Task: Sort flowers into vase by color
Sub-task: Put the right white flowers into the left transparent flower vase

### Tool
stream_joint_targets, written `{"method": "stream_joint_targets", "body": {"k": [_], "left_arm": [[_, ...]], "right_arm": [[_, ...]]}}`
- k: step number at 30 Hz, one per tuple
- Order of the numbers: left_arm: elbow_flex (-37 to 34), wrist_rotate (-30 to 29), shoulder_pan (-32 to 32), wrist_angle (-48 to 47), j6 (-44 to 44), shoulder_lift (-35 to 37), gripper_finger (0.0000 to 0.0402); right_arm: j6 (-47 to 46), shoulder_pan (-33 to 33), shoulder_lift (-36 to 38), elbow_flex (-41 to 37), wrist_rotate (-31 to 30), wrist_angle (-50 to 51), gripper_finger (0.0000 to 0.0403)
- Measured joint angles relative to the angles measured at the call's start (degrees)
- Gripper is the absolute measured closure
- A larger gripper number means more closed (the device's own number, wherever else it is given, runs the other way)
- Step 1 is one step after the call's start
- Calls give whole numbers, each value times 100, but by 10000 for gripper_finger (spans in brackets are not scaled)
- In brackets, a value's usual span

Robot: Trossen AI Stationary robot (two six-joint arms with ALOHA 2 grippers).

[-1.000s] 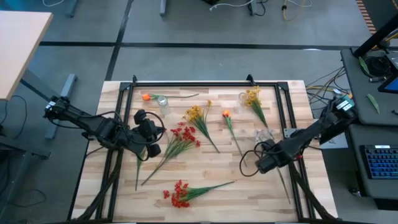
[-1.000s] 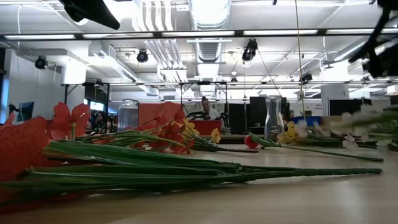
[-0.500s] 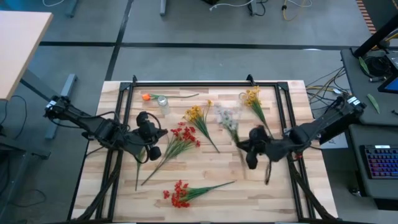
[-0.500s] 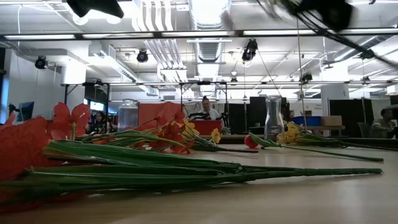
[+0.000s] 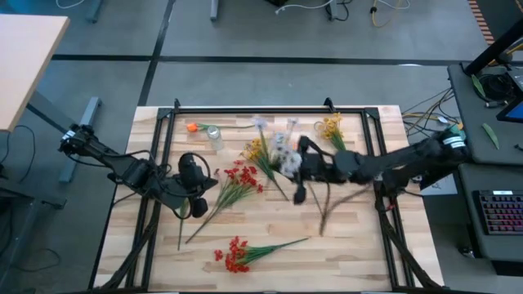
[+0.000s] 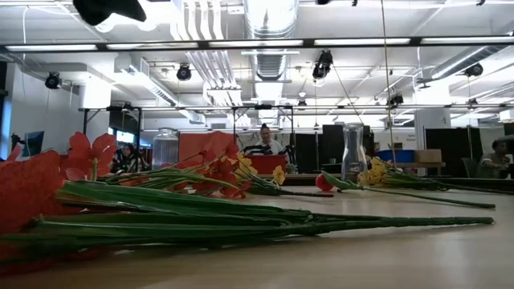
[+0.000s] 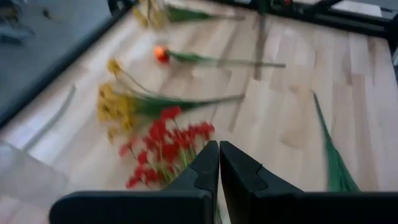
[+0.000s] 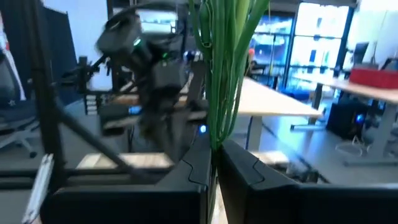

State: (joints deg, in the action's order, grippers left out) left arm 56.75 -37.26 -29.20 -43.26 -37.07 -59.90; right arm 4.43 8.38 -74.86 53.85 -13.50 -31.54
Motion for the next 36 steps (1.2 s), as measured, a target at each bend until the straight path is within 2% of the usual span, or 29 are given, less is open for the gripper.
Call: {"method": "stream_joint_targets", "body": {"k": [8,14,21,29,36], "left_arm": [[0,530,-26,-848,-983,4,402],[0,551,-167,-1279,-1440,9,402],[0,517,-556,-1593,-1965,15,402],[0,220,-978,-1622,-2379,15,402],[0,169,-1102,-1621,-2499,15,402]], "right_arm": [[572,-1096,-1143,1288,824,-218,390],[559,-1754,-2032,2228,1655,-445,390],[473,-2258,-2891,2982,2126,-777,390],[369,-2607,-3684,3324,2249,-1817,390],[405,-2680,-4194,3473,2256,-2156,390]]}}
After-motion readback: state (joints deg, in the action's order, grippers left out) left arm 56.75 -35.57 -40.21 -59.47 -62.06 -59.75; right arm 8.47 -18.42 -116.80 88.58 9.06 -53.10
